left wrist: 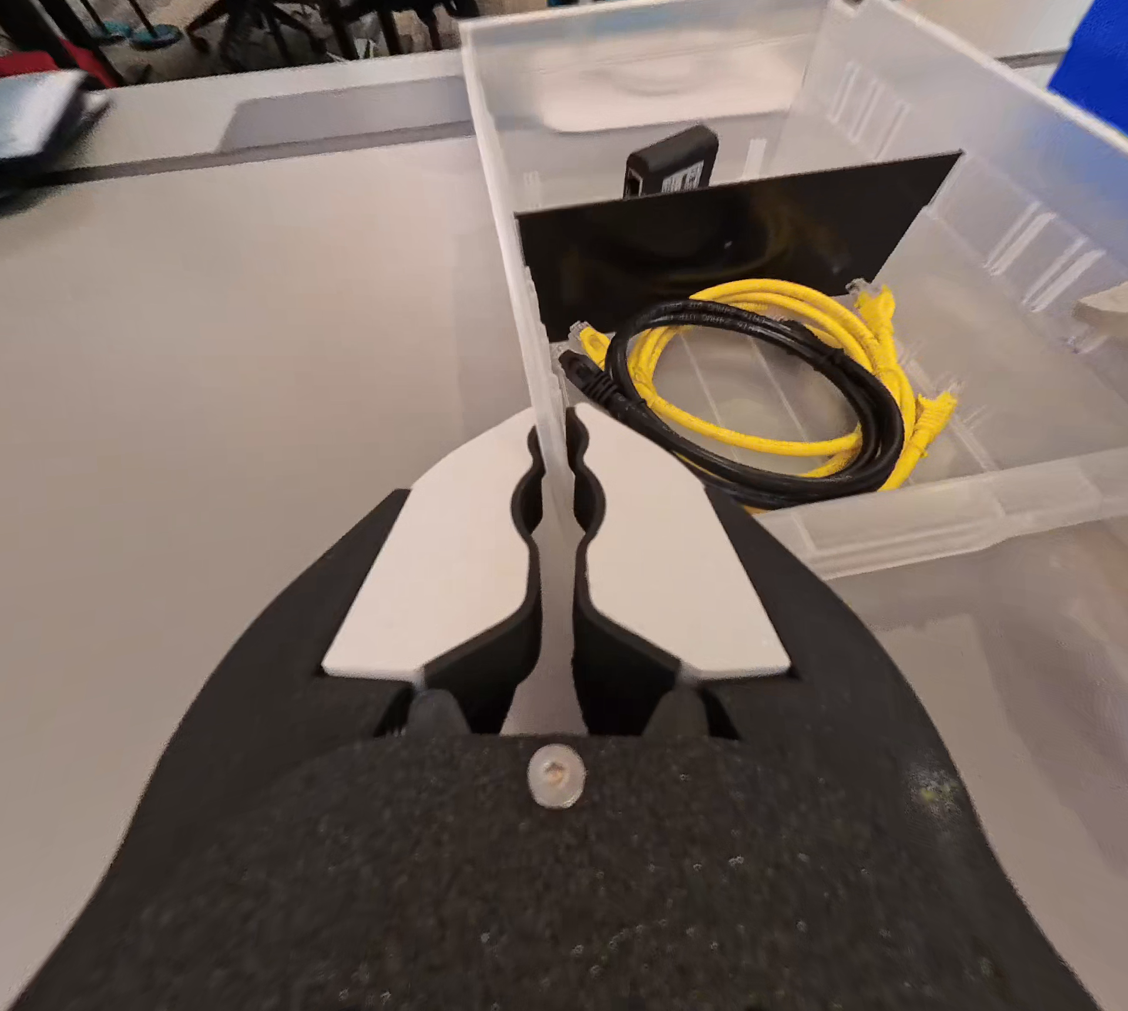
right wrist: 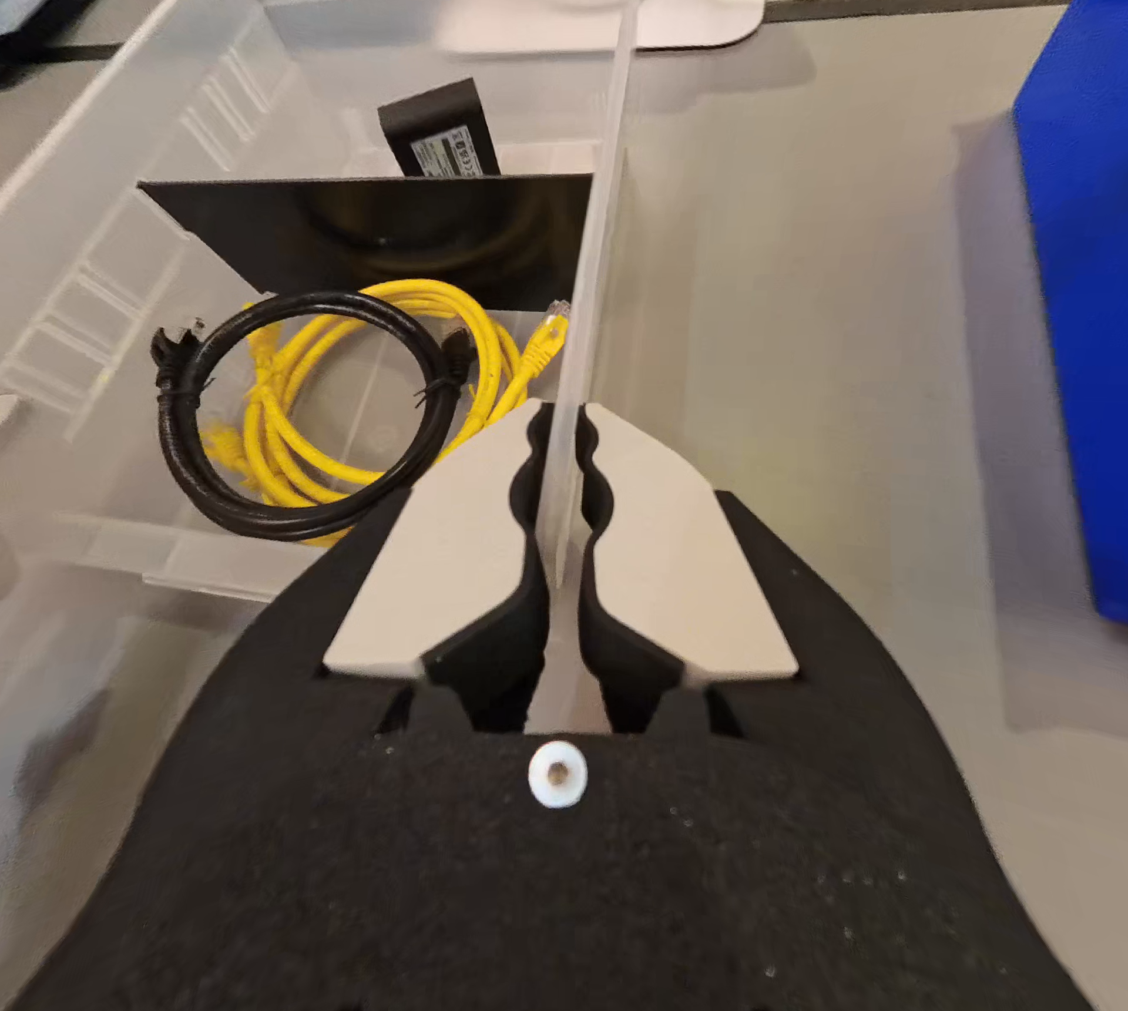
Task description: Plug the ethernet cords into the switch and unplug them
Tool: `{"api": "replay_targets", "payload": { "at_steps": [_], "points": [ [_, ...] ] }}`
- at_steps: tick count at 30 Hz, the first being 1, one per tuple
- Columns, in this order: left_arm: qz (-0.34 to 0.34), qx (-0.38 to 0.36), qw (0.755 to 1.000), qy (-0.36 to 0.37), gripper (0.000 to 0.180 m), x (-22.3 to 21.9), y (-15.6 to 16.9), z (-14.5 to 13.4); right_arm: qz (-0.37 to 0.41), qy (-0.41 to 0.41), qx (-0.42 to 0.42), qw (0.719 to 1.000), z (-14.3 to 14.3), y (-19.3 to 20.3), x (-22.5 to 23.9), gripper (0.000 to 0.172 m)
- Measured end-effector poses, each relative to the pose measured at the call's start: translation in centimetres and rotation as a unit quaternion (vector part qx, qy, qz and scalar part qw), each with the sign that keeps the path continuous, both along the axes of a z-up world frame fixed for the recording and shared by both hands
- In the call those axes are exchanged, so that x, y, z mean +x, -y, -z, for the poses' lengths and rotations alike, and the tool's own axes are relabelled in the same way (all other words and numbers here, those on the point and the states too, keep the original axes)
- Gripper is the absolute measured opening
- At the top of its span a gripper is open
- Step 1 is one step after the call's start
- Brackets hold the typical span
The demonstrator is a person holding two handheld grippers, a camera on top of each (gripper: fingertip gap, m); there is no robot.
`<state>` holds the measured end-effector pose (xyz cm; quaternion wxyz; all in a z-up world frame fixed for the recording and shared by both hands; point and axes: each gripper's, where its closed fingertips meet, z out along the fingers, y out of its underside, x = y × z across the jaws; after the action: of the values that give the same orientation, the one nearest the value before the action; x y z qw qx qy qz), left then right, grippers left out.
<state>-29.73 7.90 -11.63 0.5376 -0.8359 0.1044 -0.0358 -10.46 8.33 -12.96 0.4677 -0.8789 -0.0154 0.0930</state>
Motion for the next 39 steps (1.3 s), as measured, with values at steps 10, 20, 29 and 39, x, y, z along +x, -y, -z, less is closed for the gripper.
{"api": "replay_targets", "payload": {
  "at_steps": [10,20,29,39],
  "points": [
    [-0.054,0.048,0.997,0.039,0.003,-14.6,-1.5,-3.1,-0.047,0.011,0.049,0.998,-3.9,-1.8,-14.2,0.008],
    [-0.077,-0.008,0.997,0.014,0.003,-25.6,-2.3,0.3,-0.079,0.008,0.009,0.997,0.1,-2.9,-25.7,0.010],
    [-0.107,0.056,0.992,0.043,0.044,-27.4,-1.1,-2.9,-0.195,0.006,0.046,0.980,-0.9,-1.0,-26.9,0.024],
    [0.014,0.172,0.980,0.103,0.051,-17.8,2.3,-7.5,-0.328,-0.026,0.157,0.931,-7.9,6.7,-10.0,0.041]
  ]
}}
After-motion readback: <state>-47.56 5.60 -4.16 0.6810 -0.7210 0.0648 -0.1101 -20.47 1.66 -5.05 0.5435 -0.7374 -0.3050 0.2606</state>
